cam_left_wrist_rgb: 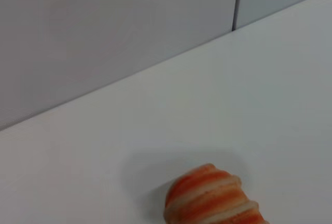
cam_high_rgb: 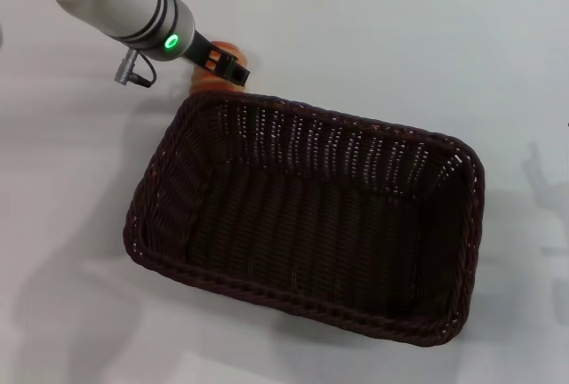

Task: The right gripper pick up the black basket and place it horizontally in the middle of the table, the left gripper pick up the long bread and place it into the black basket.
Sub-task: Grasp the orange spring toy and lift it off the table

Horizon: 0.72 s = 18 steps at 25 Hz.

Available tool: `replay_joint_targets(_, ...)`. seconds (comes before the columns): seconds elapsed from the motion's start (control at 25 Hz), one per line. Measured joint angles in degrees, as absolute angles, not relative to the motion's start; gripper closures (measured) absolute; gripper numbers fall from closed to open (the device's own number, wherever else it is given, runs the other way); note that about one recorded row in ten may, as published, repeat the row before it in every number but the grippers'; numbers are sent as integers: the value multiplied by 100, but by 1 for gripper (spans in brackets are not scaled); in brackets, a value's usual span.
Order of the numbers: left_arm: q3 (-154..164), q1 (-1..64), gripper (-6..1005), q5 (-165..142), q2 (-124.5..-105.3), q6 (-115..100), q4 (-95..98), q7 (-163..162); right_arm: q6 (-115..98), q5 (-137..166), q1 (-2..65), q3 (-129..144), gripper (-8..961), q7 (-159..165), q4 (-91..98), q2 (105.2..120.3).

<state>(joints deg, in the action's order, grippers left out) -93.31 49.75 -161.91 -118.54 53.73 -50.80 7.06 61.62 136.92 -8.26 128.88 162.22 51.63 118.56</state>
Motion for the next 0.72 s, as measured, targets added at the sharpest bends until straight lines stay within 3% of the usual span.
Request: replay_joint_targets(0.72, -9180, 5234, 170, -15896, -11863, 4881, -4156, 834, 6162, 13770, -799, 12861, 132, 16193, 5196, 11842)
